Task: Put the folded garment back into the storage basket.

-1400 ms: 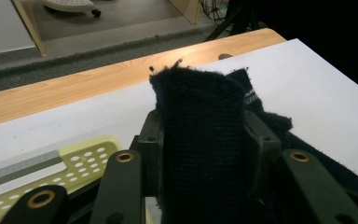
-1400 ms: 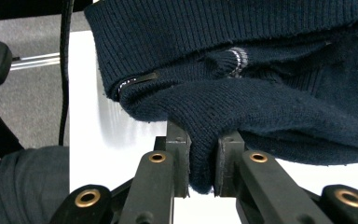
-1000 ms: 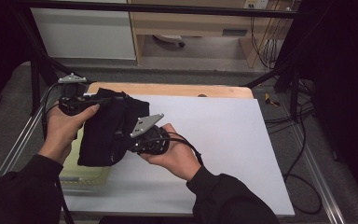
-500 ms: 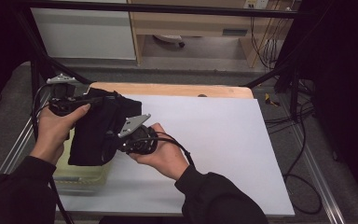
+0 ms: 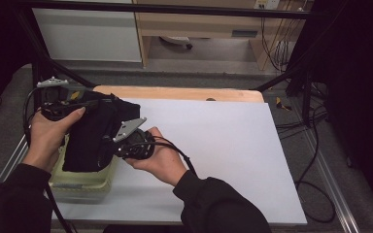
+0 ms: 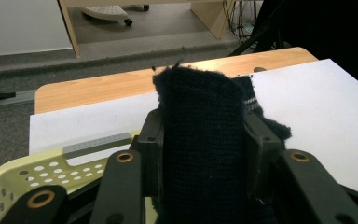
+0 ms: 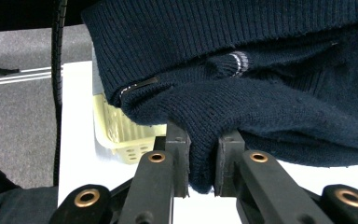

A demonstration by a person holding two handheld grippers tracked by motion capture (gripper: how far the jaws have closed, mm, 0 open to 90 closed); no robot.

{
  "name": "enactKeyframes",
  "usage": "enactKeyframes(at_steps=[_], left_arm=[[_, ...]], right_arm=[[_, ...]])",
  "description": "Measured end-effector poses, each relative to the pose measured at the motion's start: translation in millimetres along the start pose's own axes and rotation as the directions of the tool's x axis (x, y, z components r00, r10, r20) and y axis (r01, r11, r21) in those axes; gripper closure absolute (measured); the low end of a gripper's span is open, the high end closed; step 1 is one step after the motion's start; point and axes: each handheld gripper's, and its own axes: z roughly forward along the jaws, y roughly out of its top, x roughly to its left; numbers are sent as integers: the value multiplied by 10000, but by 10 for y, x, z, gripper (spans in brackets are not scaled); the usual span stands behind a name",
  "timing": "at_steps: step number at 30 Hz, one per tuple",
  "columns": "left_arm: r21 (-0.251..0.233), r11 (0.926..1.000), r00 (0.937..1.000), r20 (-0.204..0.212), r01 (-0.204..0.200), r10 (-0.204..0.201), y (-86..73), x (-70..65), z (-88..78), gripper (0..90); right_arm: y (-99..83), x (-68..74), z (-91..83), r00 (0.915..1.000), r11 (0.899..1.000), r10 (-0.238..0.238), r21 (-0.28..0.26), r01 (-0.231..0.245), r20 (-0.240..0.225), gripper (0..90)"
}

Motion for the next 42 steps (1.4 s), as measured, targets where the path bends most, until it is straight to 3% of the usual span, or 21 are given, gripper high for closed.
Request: enactKeyframes(at_steps=[14, 23, 36, 42], left_arm=[[-162, 9995, 9995, -191, 255, -258, -62, 161, -54, 581], [-242, 9991, 9985, -405, 359, -369, -66, 260, -109, 581], [-271, 9993, 9978, -607, 241, -257, -49, 333, -159, 581], [-389, 9978, 9953, -791, 531, -560, -44, 423, -176, 582]], right_arm=[[92, 29, 204, 10000, 10000, -5, 74, 6, -84, 795], [173, 49, 323, 9999, 9998, 108, -143, -110, -130, 795], [240, 71, 426, 9999, 9996, 47, -269, -50, -112, 795], [297, 82, 509, 10000, 9990, -45, -452, 43, -29, 795]])
